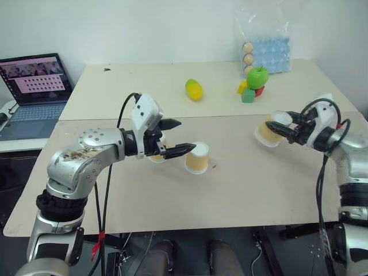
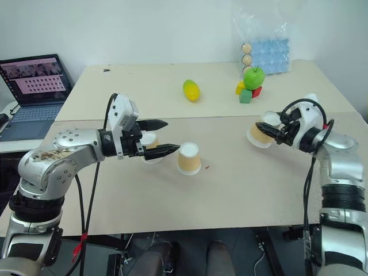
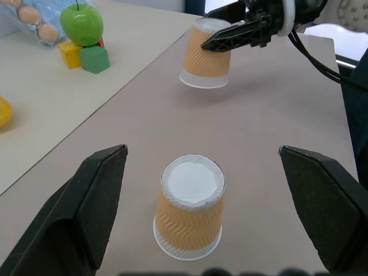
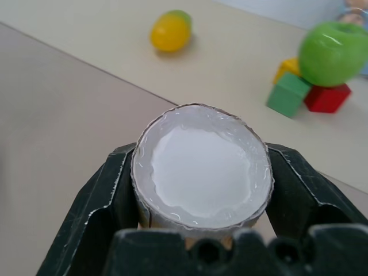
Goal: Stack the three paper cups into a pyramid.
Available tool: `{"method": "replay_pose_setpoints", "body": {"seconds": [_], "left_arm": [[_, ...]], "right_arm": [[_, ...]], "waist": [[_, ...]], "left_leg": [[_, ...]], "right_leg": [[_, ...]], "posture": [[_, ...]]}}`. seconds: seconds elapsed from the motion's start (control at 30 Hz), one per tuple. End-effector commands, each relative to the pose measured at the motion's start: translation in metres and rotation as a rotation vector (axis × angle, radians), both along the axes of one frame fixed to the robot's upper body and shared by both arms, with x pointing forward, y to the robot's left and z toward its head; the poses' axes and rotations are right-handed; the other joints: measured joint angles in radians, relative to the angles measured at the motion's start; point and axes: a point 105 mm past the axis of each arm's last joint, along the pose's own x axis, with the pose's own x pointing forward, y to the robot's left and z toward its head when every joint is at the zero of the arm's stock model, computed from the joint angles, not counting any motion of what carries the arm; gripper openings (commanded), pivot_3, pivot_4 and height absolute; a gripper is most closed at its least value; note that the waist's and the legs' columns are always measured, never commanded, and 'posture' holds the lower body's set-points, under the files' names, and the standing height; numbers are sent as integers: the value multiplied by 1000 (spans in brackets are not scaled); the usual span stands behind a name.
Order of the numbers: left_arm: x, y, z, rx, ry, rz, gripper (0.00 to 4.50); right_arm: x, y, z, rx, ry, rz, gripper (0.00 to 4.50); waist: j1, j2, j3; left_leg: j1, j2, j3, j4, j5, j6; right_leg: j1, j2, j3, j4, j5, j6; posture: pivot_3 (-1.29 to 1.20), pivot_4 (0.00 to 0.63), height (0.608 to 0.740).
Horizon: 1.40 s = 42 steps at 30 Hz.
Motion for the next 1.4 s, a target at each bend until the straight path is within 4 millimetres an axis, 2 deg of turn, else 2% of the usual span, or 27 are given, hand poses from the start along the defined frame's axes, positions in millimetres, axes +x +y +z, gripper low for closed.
{"method": "replay_pose_setpoints", "body": {"seconds": [0.03, 0.2, 0.4, 0.57, 0.77, 1.37, 1.4], "left_arm": [[-1, 0, 11, 35, -83, -2, 4500], [-2, -2, 15, 48, -106, -18, 4500], [-3, -6, 20, 27, -117, -22, 4500], [-3, -2, 15, 44, -108, -19, 4500], [-4, -3, 15, 42, -109, -27, 4500], [-3, -1, 18, 37, -121, -2, 4500], [-3, -1, 18, 37, -121, -2, 4500]], "right_arm": [[-27, 40, 11, -50, 31, 171, 2738], [-42, 67, -4, -126, 83, 246, 2738], [-48, 96, -15, -109, 92, 306, 2738], [-48, 109, -24, -79, 107, 339, 2738], [-39, 114, -31, -70, 113, 348, 2738], [-16, 105, -47, -24, 101, 322, 2738], [-15, 104, -47, -21, 99, 318, 3224]], "waist": [[1, 0, 0], [1, 0, 0], [4, 0, 0], [3, 0, 0], [3, 0, 0], [1, 0, 0], [1, 0, 0]], "left_leg": [[0, 0, 0, 0, -1, -1], [0, 0, 0, 0, -3, -5], [-1, 0, 0, 0, -3, -5], [-1, 0, 0, 0, -3, -5], [-1, 0, 0, 0, -3, -5], [0, 0, 0, 0, -2, -4], [0, 0, 0, 0, -2, -4]], "right_leg": [[0, 0, 0, 0, 0, 0], [0, -1, 0, 0, -3, 5], [-1, -1, 0, 0, -3, 4], [-1, -1, -1, 0, -3, 4], [-1, -1, -1, 0, -2, 3], [-1, -1, -1, 0, 0, 0], [-1, -1, -1, 0, 0, 0]], "posture": [[0, 150, 740], [0, 150, 740], [0, 150, 740], [0, 150, 740], [0, 150, 740], [0, 150, 740], [0, 150, 740]]}}
